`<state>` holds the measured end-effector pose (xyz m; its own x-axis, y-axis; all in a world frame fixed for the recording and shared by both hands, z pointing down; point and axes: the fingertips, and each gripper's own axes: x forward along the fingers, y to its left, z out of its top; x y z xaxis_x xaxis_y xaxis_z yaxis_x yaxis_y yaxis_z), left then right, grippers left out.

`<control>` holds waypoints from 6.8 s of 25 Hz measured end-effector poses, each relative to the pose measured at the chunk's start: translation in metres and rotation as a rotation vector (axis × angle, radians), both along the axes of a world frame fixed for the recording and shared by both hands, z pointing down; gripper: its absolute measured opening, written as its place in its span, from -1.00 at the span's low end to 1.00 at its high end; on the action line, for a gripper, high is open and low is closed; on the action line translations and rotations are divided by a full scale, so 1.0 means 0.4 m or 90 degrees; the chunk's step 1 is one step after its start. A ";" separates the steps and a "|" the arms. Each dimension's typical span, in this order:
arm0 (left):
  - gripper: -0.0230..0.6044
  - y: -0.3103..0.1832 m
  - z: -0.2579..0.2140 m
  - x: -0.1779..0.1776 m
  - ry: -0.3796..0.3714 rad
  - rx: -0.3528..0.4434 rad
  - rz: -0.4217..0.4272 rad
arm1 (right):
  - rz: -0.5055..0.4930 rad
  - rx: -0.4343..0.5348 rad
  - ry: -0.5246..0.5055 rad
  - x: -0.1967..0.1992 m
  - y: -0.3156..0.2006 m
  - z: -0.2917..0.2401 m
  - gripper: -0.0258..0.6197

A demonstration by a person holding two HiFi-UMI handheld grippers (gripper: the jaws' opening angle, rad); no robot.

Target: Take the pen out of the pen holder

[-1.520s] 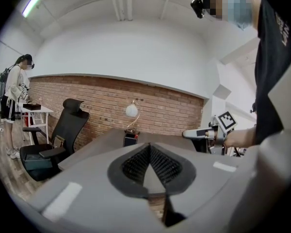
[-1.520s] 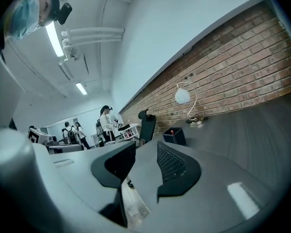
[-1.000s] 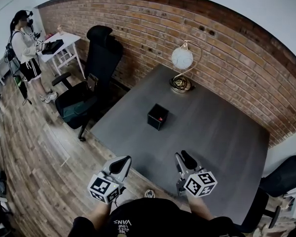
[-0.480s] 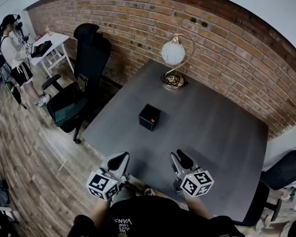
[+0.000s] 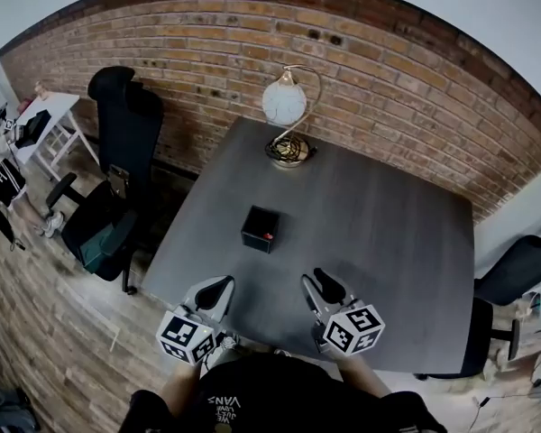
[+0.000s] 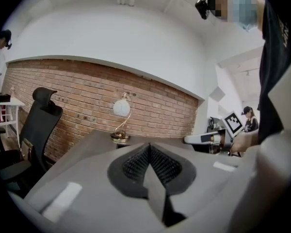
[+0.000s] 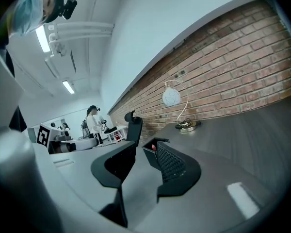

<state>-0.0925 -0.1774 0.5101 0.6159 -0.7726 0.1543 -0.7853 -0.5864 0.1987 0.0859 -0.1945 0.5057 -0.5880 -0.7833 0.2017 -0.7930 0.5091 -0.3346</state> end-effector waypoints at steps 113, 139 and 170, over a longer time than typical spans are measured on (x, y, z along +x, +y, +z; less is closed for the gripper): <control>-0.76 -0.047 0.061 -0.083 0.017 -0.040 0.058 | 0.083 0.103 0.063 -0.045 -0.142 -0.118 -0.77; -0.76 0.055 0.045 0.035 0.013 -0.035 -0.001 | 0.043 0.061 0.042 0.095 -0.007 -0.059 -0.77; -0.76 0.160 0.075 0.194 0.010 -0.051 -0.028 | -0.014 -0.013 0.049 0.217 0.103 0.070 -0.77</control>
